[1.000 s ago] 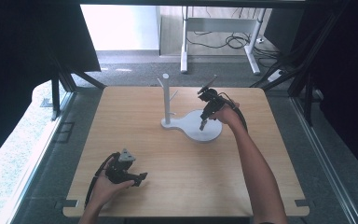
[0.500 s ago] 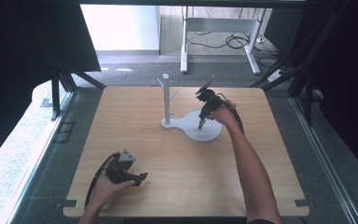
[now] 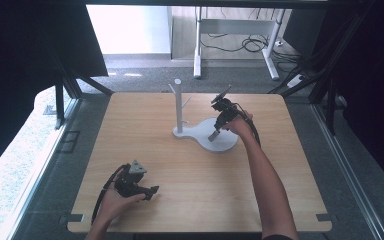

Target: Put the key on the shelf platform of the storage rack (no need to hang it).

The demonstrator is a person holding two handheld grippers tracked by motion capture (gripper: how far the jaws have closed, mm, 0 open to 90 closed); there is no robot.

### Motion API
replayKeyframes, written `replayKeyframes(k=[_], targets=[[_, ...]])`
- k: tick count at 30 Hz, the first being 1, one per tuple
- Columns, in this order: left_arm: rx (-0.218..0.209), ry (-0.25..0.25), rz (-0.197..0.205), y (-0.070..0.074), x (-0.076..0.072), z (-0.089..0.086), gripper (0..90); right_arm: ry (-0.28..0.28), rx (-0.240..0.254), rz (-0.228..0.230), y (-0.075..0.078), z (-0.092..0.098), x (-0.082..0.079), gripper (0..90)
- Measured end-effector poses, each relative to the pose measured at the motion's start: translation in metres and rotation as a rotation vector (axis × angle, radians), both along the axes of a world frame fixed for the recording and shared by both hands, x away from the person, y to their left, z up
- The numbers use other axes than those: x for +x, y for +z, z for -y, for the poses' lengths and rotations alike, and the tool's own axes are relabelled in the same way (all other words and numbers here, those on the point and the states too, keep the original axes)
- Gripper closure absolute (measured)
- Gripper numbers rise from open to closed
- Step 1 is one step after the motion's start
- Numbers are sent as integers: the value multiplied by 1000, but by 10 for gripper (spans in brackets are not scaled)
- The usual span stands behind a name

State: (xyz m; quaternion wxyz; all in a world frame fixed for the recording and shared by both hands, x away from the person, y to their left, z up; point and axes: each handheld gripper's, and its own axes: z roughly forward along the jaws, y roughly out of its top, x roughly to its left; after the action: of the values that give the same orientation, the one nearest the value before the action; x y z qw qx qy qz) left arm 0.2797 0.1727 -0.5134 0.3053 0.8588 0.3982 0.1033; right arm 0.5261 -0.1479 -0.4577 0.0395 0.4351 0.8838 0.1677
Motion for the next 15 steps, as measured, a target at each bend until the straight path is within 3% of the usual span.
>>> replayKeyframes(k=[10, 15], targets=[[-2, 0, 2, 1, 0, -1, 213, -10, -4, -8, -12, 3, 2, 880], [0, 0, 0, 0, 0, -1, 213, -6, -15, 13, -10, 4, 1, 716]])
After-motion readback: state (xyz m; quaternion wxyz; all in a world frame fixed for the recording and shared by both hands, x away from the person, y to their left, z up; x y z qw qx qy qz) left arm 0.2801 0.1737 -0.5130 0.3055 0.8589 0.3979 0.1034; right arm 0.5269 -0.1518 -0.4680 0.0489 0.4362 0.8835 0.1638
